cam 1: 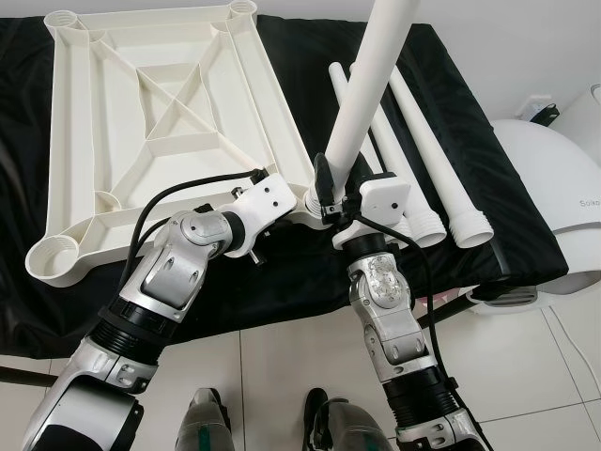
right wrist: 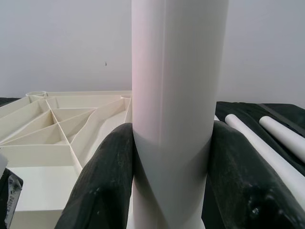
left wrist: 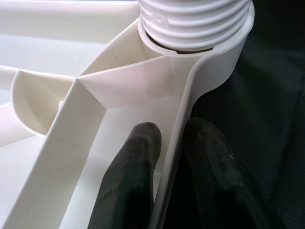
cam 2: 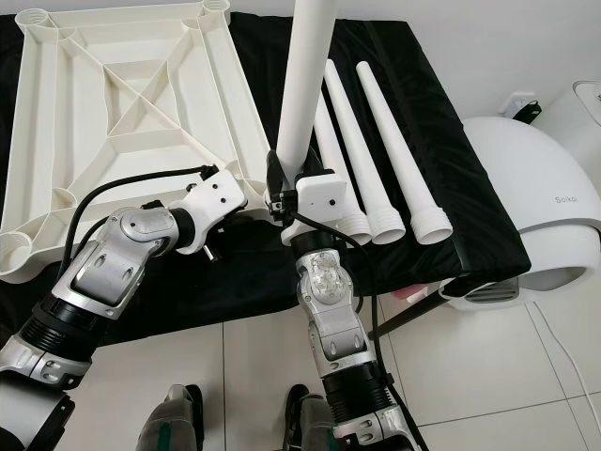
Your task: Building children table
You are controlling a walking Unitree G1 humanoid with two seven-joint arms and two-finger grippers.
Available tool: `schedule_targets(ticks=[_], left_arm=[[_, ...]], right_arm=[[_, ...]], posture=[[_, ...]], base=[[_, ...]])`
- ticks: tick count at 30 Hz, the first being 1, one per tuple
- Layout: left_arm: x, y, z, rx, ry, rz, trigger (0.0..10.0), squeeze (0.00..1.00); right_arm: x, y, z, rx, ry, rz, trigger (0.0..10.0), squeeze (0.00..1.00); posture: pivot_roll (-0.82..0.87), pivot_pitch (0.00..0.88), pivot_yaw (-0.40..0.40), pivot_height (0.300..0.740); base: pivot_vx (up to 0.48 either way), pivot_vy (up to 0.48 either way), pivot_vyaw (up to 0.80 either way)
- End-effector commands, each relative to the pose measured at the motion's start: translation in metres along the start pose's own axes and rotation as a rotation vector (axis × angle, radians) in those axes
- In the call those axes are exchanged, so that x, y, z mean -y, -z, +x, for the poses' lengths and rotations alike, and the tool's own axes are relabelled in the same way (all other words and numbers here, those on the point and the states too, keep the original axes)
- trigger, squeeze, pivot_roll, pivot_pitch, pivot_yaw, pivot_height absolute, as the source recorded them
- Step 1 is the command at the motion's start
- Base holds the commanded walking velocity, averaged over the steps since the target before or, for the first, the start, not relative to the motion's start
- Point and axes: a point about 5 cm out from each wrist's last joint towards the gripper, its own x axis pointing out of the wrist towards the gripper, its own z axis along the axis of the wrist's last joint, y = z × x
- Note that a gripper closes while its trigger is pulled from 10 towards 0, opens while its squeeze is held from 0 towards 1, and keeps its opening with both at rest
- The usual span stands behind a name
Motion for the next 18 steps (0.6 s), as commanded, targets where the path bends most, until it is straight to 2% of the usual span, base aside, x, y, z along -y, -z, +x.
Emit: schedule_targets(ticks=[1, 7, 13, 18], left_arm=[[-0.0094, -0.0128, -0.0078, 0.045, -0.042, 0.052, 10.0, 0.0], [-0.0099, -0.0132, -0.0072, 0.047, -0.046, 0.05, 10.0, 0.0], [-0.0103, -0.0136, -0.007, 0.048, -0.048, 0.049, 10.0, 0.0], [-0.0103, -0.0135, -0.0072, 0.049, -0.049, 0.048, 10.0, 0.0]], right_arm=[[0.0413, 0.0404, -0.0237, -0.215, 0.17, -0.084, 10.0, 0.05], [0.0428, 0.0346, -0.017, -0.176, 0.152, -0.1, 10.0, 0.02], [0.0438, 0.0334, -0.015, -0.169, 0.14, -0.103, 10.0, 0.05], [0.044, 0.0325, -0.0143, -0.159, 0.135, -0.117, 10.0, 0.04]], posture=[[0.1, 0.215, -0.047, 0.74], [0.1, 0.215, -0.048, 0.74], [0.1, 0.217, -0.051, 0.74], [0.1, 0.217, -0.052, 0.74]], base=[[0.0, 0.0, 0.0], [0.0, 0.0, 0.0], [0.0, 0.0, 0.0], [0.0, 0.0, 0.0]])
